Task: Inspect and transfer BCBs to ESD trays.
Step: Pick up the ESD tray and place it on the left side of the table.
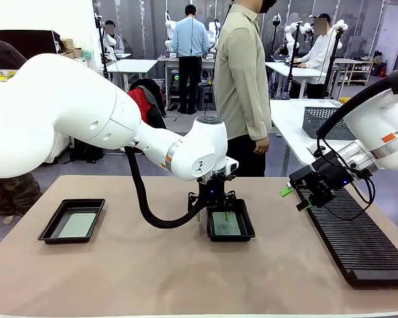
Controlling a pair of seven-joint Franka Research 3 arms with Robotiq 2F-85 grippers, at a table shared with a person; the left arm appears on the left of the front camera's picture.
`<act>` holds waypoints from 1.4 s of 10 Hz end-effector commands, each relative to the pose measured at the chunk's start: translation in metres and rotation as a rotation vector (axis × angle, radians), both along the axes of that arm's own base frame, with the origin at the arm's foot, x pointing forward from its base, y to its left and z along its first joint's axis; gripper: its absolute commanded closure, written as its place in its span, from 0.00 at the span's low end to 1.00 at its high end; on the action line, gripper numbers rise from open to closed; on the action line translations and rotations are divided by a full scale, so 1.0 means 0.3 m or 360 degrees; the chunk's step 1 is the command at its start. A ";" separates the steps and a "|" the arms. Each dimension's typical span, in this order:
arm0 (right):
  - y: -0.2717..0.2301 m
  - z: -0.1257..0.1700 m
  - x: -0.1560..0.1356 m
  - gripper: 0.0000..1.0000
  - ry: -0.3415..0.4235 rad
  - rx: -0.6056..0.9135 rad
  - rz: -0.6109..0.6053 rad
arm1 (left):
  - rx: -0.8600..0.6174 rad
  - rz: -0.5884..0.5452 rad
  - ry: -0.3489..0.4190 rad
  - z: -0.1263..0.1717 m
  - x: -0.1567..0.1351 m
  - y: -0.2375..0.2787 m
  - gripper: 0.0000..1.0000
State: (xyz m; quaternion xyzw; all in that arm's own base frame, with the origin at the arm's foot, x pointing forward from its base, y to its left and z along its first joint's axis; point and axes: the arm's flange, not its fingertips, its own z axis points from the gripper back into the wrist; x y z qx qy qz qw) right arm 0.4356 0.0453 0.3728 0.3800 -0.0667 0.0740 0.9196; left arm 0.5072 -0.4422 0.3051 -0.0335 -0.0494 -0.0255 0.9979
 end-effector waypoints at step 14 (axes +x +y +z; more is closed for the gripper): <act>0.001 0.001 0.000 0.00 0.0008 0.0002 -0.0008 | -0.0078 0.0035 -0.0006 0.010 0.011 0.071 1.00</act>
